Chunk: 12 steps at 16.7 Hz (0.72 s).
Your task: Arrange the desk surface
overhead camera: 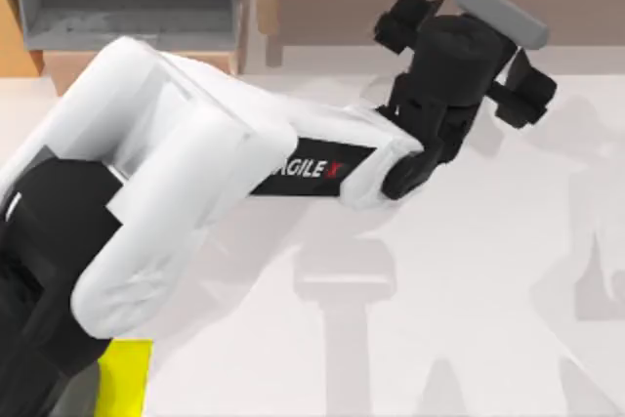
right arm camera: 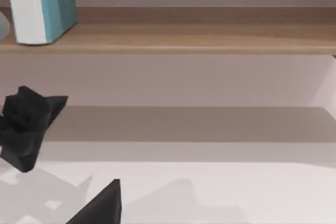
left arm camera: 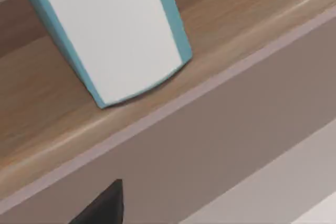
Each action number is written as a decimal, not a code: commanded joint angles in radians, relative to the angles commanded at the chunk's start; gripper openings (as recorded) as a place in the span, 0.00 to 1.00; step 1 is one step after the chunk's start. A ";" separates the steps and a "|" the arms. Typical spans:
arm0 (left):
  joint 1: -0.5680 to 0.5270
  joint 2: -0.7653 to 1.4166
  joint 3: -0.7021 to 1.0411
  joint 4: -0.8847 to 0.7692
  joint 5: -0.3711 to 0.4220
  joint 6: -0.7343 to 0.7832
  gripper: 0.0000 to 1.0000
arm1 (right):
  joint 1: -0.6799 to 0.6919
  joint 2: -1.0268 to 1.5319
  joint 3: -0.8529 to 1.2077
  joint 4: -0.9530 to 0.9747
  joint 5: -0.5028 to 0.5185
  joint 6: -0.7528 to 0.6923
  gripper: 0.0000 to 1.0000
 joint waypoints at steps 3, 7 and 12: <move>-0.030 0.082 0.255 -0.067 -0.178 -0.116 1.00 | 0.000 0.000 0.000 0.000 0.000 0.000 1.00; -0.031 0.168 0.508 -0.127 -0.364 -0.210 1.00 | 0.000 0.000 0.000 0.000 0.000 0.000 1.00; -0.031 0.205 0.600 -0.150 -0.441 -0.242 1.00 | 0.000 0.000 0.000 0.000 0.000 0.000 1.00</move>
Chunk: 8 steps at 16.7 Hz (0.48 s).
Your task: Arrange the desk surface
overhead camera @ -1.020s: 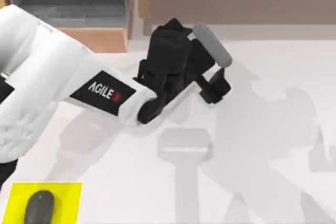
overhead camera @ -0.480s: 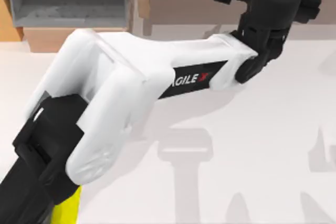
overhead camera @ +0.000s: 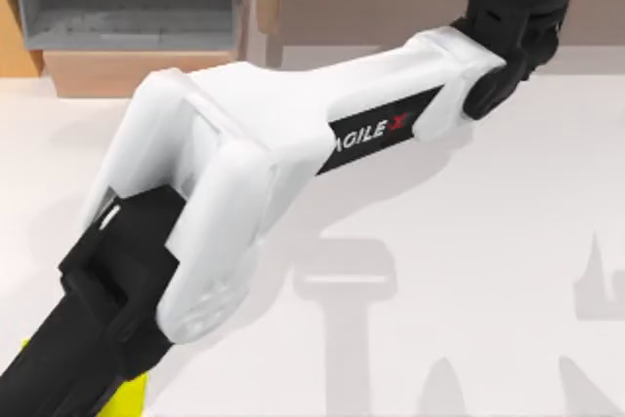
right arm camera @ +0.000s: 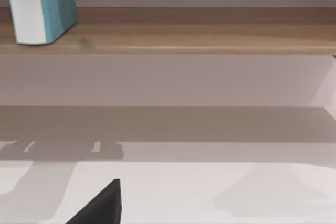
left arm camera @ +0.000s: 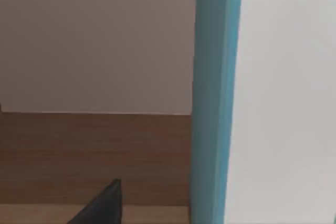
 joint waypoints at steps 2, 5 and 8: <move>0.000 0.000 0.000 0.000 0.000 0.000 1.00 | 0.000 0.000 0.000 0.000 0.000 0.000 1.00; 0.004 0.008 0.016 -0.012 0.004 -0.001 1.00 | 0.000 0.000 0.000 0.000 0.000 0.000 1.00; 0.013 0.048 0.092 -0.045 0.013 -0.002 1.00 | 0.000 0.000 0.000 0.000 0.000 0.000 1.00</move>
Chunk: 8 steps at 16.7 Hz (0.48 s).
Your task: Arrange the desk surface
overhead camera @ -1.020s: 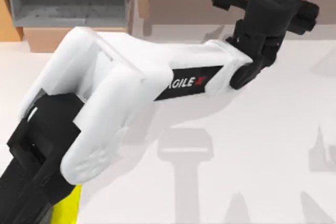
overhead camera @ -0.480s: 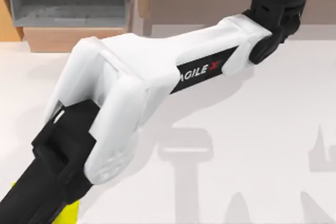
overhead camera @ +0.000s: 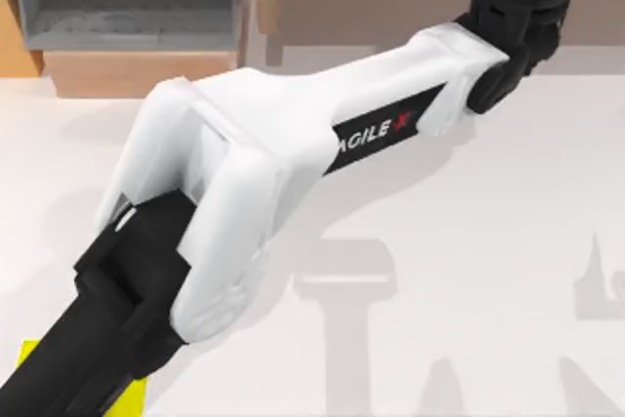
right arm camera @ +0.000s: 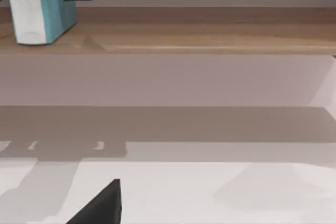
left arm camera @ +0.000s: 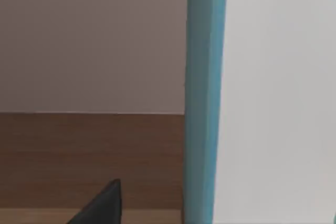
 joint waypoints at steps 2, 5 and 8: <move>0.006 0.024 0.060 -0.022 0.006 -0.001 1.00 | 0.000 0.000 0.000 0.000 0.000 0.000 1.00; 0.012 0.044 0.086 -0.043 0.013 -0.001 1.00 | 0.000 0.000 0.000 0.000 0.000 0.000 1.00; 0.012 0.044 0.086 -0.043 0.013 -0.001 0.92 | 0.000 0.000 0.000 0.000 0.000 0.000 1.00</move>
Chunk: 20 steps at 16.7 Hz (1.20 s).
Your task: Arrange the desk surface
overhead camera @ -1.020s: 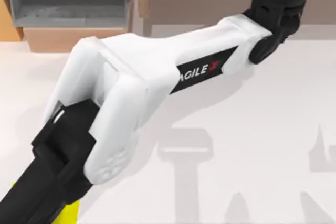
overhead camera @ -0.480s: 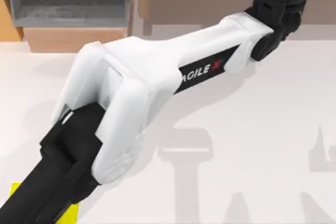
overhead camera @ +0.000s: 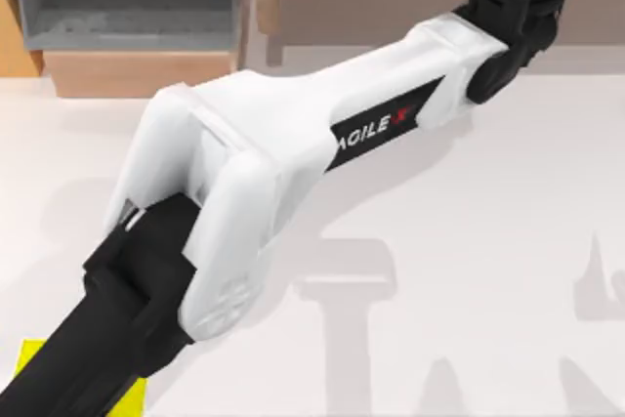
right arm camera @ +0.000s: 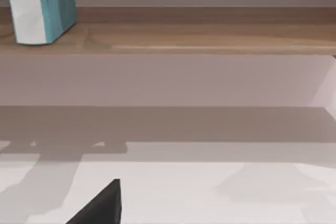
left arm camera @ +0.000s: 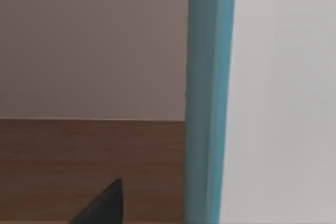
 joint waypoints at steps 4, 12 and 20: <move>0.000 0.000 0.000 0.000 0.000 0.000 0.62 | 0.000 0.000 0.000 0.000 0.000 0.000 1.00; 0.000 0.000 0.000 0.000 0.000 0.000 0.02 | 0.000 0.000 0.000 0.000 0.000 0.000 1.00; 0.000 0.000 0.000 0.000 0.000 0.000 0.00 | 0.000 0.000 0.000 0.000 0.000 0.000 1.00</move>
